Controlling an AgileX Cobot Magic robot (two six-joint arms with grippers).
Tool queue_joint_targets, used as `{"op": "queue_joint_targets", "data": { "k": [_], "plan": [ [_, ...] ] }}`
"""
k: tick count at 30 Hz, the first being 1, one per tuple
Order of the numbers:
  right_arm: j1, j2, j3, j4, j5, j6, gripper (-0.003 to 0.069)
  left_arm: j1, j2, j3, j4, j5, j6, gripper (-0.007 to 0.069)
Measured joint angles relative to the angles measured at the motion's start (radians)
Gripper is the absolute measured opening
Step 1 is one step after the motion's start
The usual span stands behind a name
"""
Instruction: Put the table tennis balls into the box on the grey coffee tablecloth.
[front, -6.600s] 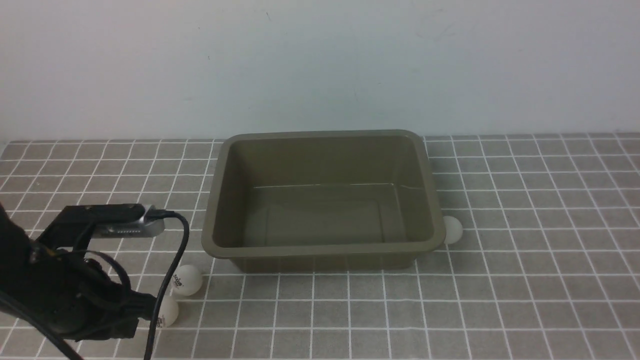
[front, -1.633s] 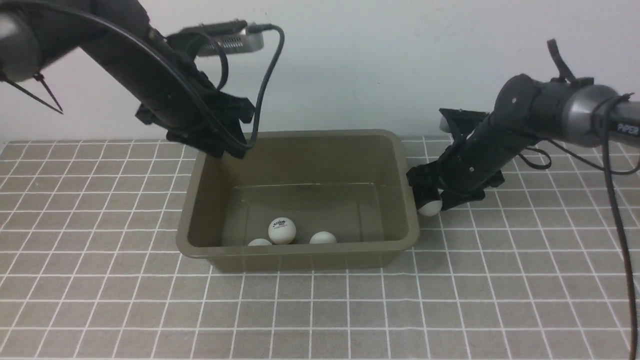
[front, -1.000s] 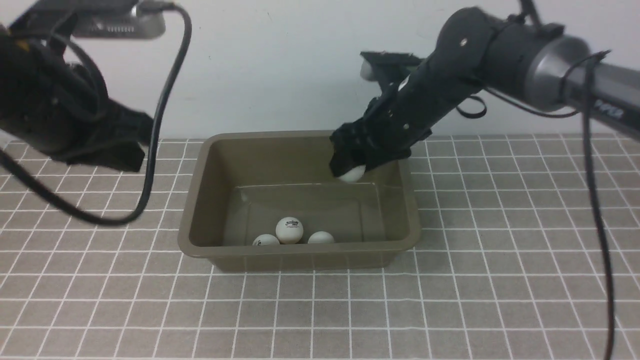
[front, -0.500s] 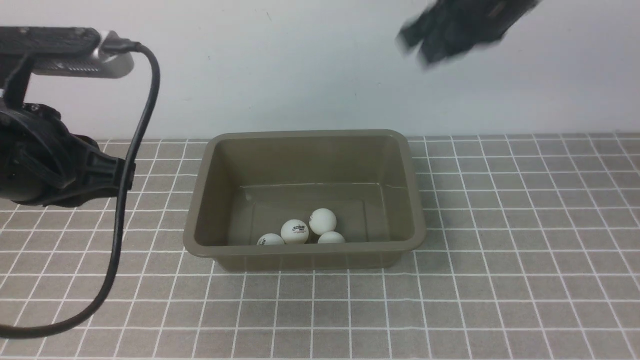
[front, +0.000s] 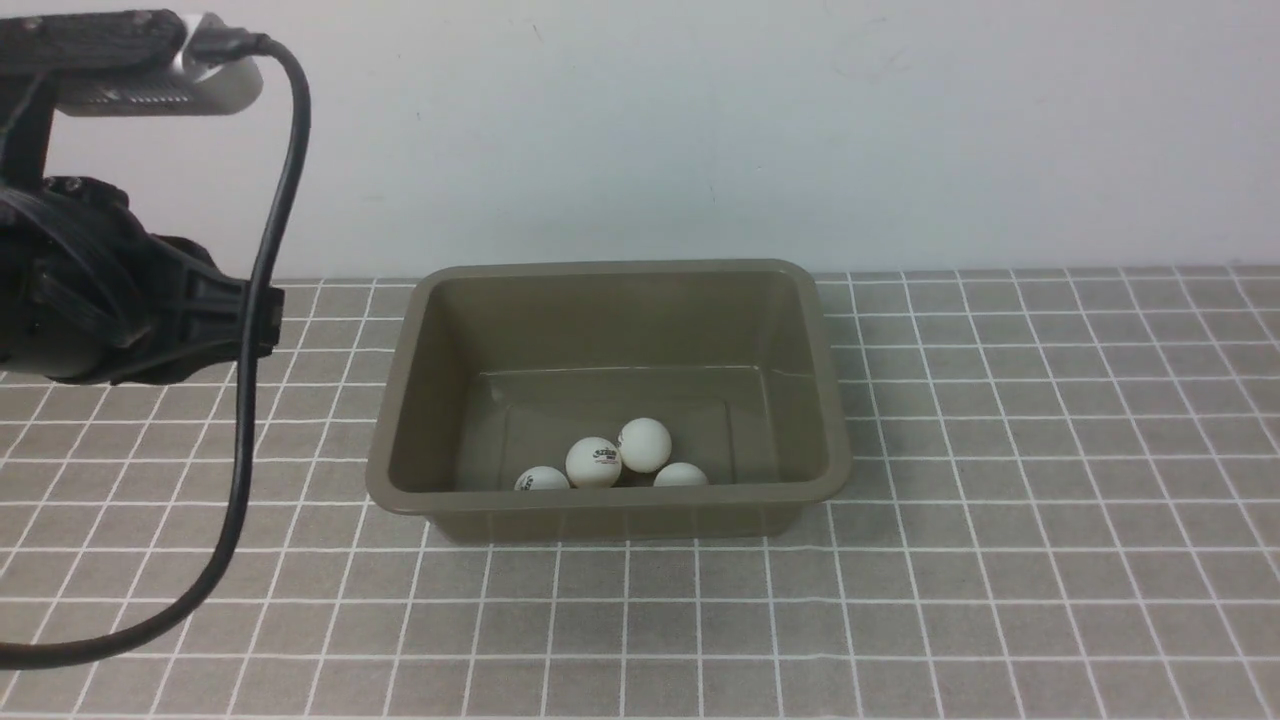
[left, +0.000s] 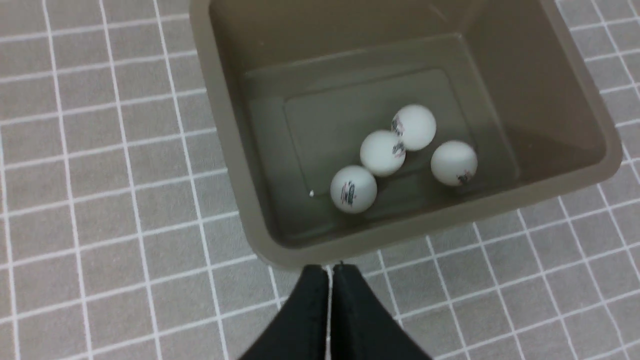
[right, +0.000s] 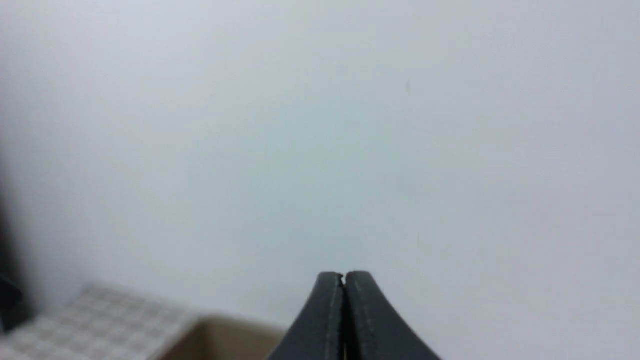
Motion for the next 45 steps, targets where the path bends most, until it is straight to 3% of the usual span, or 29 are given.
{"op": "queue_joint_targets", "data": {
  "k": [4,11,23,28,39,45],
  "plan": [
    [-0.005,-0.252,0.217,-0.118,-0.052,0.187,-0.0015,0.001,0.004,0.000,-0.060,-0.028,0.019,-0.0005],
    [-0.005,-0.262,0.263,-0.257,0.036,0.332,-0.0015,0.001,-0.002,0.007,-0.152,-0.052,0.129,-0.0005],
    [-0.005,-0.262,0.263,-0.291,0.036,0.349,-0.0015,0.001,-0.465,0.360,-0.208,-0.302,0.226,-0.0005],
    [-0.005,-0.262,0.263,-0.292,0.036,0.350,-0.0015,0.001,-0.630,0.452,-0.225,-0.310,0.226,-0.0005],
    [-0.005,-0.262,0.263,-0.293,0.036,0.350,-0.0015,-0.001,-0.720,0.471,-0.224,-0.216,0.235,-0.0005],
    [-0.005,-0.262,0.263,-0.294,0.036,0.350,-0.0015,-0.044,-0.729,0.530,-0.172,-0.305,0.247,-0.0005]
  ]
}}
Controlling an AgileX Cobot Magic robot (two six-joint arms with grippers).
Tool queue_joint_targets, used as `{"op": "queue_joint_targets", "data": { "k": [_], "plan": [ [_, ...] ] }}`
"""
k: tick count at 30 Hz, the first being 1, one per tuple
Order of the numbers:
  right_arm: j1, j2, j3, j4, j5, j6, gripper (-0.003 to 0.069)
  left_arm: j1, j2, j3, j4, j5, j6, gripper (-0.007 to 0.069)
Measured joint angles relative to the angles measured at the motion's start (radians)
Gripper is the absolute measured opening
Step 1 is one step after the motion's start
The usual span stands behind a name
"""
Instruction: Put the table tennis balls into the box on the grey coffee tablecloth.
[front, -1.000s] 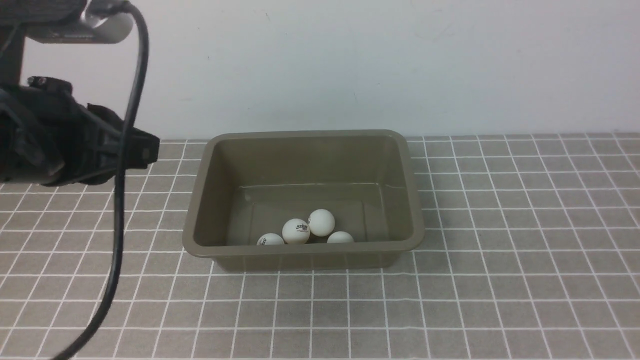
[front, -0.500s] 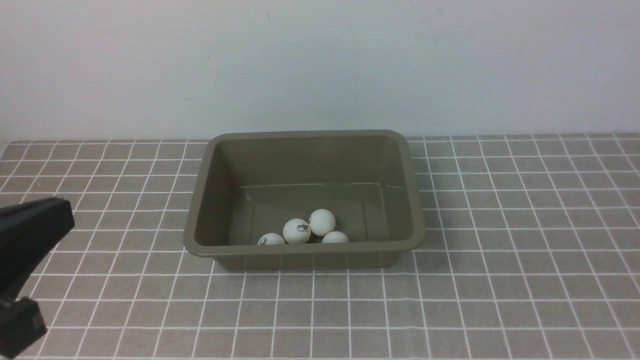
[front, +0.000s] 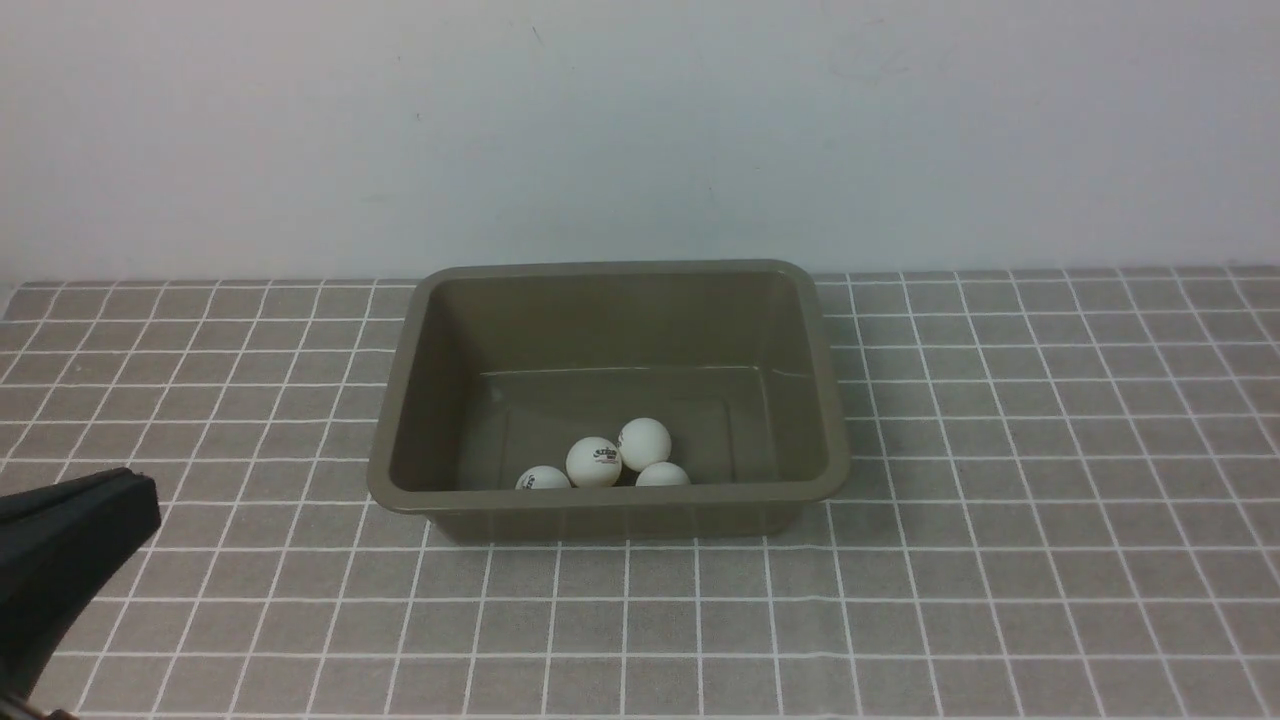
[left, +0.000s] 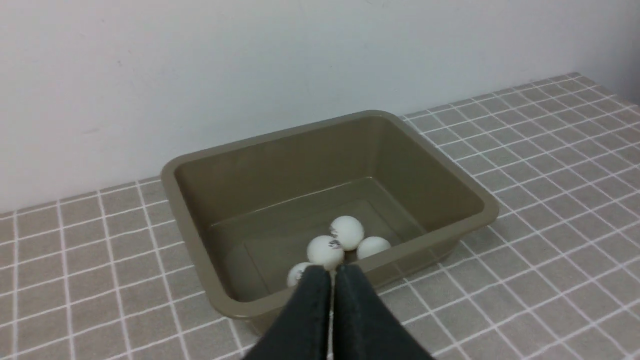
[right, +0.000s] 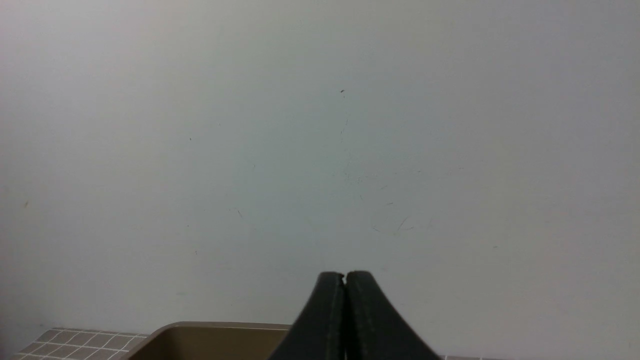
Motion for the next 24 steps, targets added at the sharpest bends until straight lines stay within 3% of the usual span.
{"op": "queue_joint_targets", "data": {
  "k": [6,8,14,18,24],
  "plan": [
    [0.000,0.000,0.000,0.000,0.000,0.000,-0.0015,0.013,-0.087,0.228,0.299,-0.237,-0.230,-0.0005],
    [0.000,0.000,0.000,0.000,0.000,0.000,-0.0015,0.053,-0.185,0.374,0.451,-0.309,-0.368,-0.0005],
    [0.000,0.000,0.000,0.000,0.000,0.000,-0.0015,0.118,-0.368,0.579,0.514,-0.294,-0.451,-0.0005],
    [0.000,0.000,0.000,-0.001,0.001,0.000,-0.0015,0.121,-0.418,0.587,0.516,-0.193,-0.451,-0.0005],
    [0.000,0.000,0.000,-0.001,0.003,0.000,-0.0015,0.123,-0.420,0.587,0.518,-0.193,-0.451,-0.0005]
  ]
}}
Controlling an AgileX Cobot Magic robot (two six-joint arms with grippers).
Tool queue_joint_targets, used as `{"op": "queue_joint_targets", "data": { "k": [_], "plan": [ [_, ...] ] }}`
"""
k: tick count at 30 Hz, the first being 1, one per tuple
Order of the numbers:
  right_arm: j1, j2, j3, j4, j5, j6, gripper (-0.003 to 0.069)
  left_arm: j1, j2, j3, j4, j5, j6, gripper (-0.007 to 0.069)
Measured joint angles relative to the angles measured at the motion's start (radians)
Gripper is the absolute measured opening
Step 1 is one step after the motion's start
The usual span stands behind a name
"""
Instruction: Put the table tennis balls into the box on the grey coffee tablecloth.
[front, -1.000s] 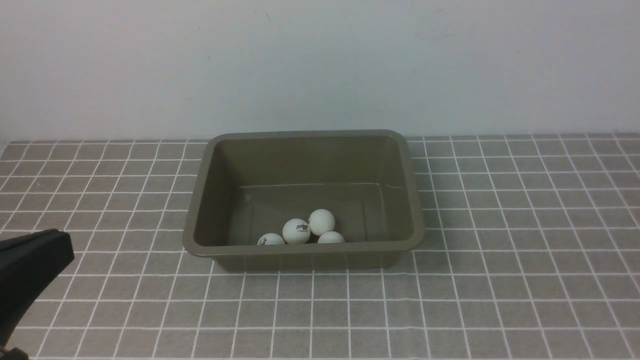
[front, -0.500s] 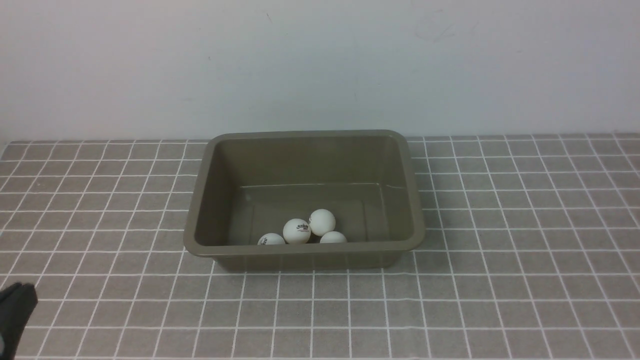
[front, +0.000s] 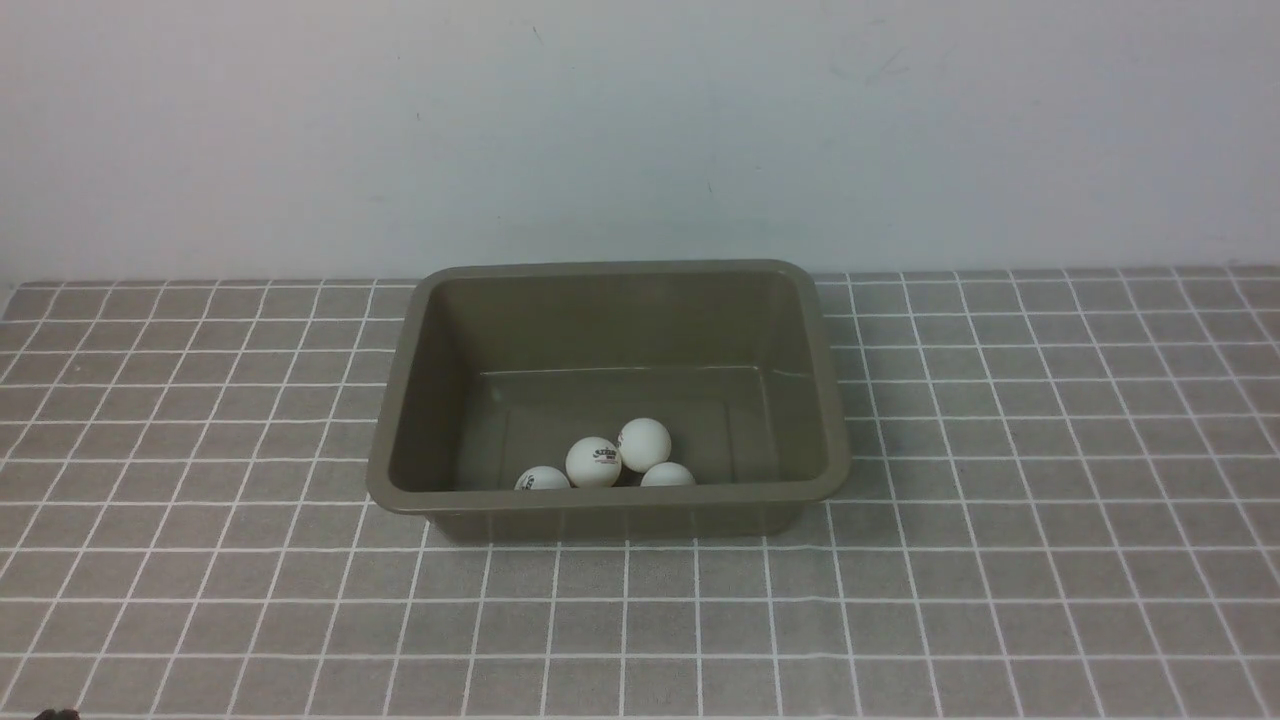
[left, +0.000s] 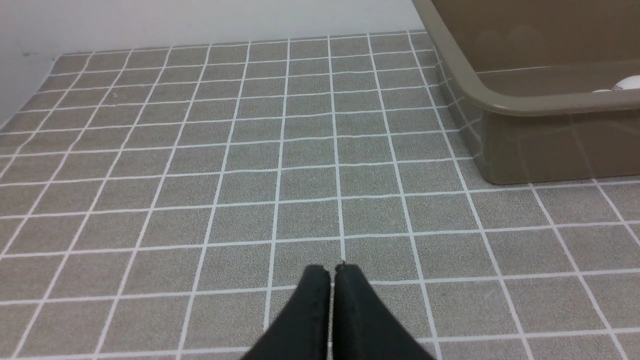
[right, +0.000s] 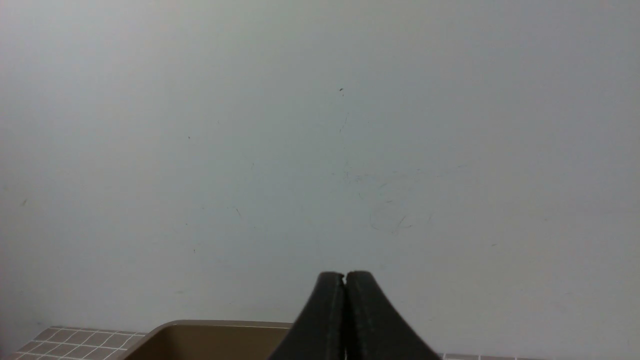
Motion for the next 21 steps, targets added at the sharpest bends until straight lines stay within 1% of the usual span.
{"op": "queue_joint_targets", "data": {
  "k": [19,21],
  "plan": [
    [0.000,0.000,0.000,-0.003,0.000,0.000,-0.0015,0.000,0.000,0.000,0.001,0.002,-0.007,-0.0005],
    [0.000,0.000,0.005,-0.008,-0.005,-0.025,-0.0015,0.000,0.000,0.000,0.001,0.002,-0.007,-0.0005]
  ]
}}
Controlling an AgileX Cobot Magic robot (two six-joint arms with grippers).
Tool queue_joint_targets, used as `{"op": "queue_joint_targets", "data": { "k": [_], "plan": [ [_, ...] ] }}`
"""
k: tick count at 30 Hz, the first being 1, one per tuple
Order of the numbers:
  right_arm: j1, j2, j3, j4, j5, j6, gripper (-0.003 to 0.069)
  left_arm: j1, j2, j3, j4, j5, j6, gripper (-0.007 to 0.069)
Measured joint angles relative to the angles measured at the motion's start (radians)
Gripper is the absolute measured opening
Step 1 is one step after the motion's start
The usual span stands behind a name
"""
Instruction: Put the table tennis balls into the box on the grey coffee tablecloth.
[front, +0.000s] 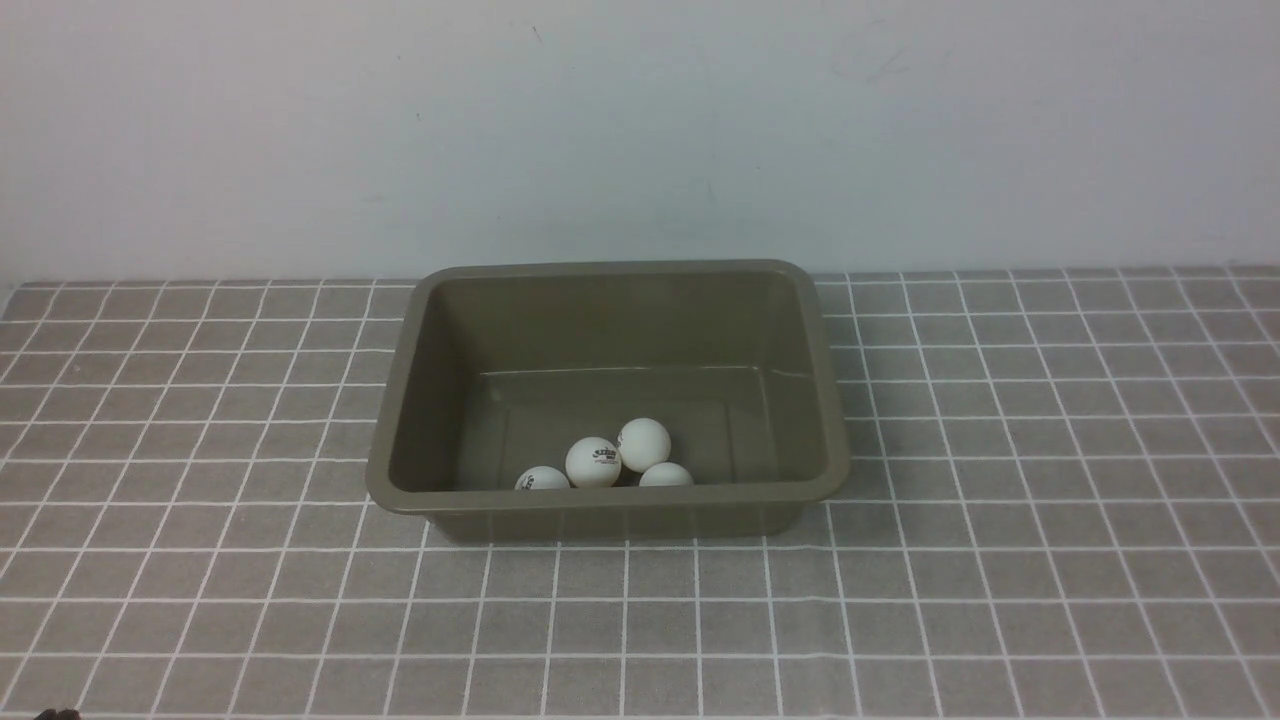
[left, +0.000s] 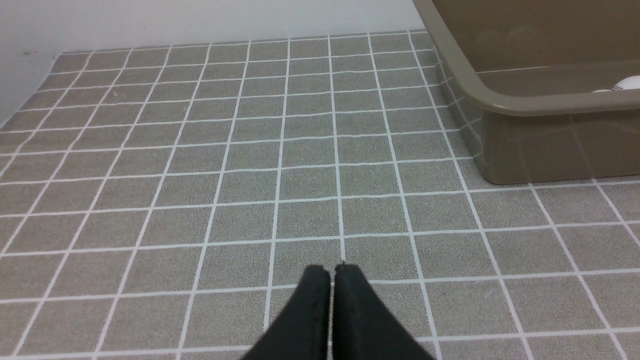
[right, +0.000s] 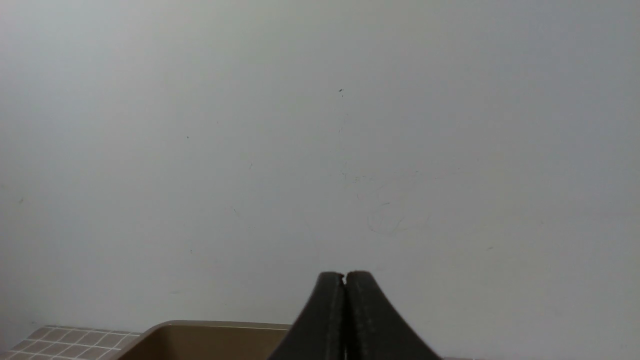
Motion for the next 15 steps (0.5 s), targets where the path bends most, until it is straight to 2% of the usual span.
{"op": "queue_joint_targets", "data": {
  "k": [2,6,13,15],
  "plan": [
    [0.000,0.000,0.010,0.032,-0.007,-0.050,-0.0015,0.000,0.000,0.000,0.000,0.000,0.000,-0.0005],
    [0.000,0.000,0.052,0.211,-0.031,-0.272,-0.0015,0.000,0.000,0.000,0.005,0.000,-0.001,-0.0005],
    [-0.009,0.000,0.127,0.271,-0.047,-0.382,-0.0015,0.000,0.000,0.000,0.005,0.000,-0.001,-0.0005],
    [-0.074,0.000,0.188,0.263,-0.052,-0.390,-0.0015,0.000,0.000,0.000,0.005,0.000,-0.001,-0.0005]
  ]
}}
